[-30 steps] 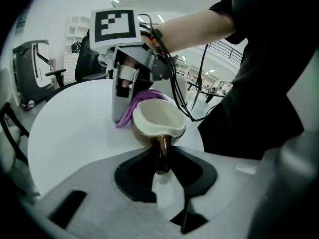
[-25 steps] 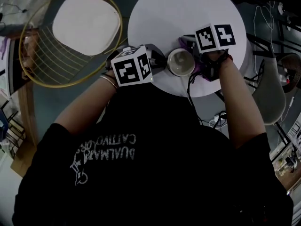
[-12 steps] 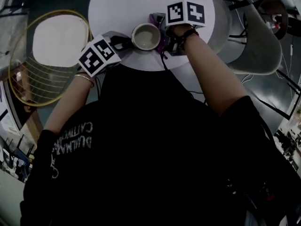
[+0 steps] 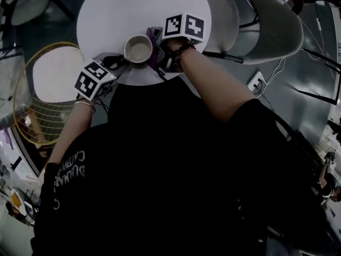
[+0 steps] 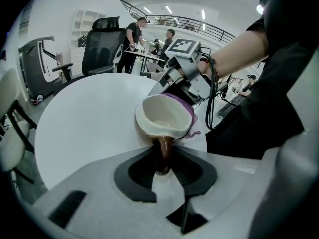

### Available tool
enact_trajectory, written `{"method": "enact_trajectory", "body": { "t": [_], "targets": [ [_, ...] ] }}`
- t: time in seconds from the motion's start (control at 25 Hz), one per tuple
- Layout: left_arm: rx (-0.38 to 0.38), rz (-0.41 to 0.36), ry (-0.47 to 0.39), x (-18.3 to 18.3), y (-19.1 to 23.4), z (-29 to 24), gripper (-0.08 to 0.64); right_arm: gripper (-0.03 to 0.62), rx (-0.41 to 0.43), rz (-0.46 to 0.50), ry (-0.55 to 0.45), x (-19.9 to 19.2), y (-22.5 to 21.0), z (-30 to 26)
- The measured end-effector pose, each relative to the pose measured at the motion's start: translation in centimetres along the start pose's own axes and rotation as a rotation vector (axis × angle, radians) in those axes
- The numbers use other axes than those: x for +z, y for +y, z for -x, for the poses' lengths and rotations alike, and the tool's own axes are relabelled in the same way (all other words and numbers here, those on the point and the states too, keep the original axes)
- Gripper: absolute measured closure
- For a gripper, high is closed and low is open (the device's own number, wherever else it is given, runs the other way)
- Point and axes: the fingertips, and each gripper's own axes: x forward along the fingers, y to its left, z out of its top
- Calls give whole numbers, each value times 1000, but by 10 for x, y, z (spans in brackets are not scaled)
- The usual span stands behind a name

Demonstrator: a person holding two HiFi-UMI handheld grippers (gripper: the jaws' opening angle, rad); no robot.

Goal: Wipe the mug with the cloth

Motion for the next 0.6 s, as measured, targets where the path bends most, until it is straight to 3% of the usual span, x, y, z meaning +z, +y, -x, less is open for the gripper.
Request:
{"method": "enact_trajectory", "body": {
  "t": [0.6],
  "targets": [
    [3,-13,4,-4,-8,-3,482,568,-42,-287,-164,-32,-28,26]
  ]
}}
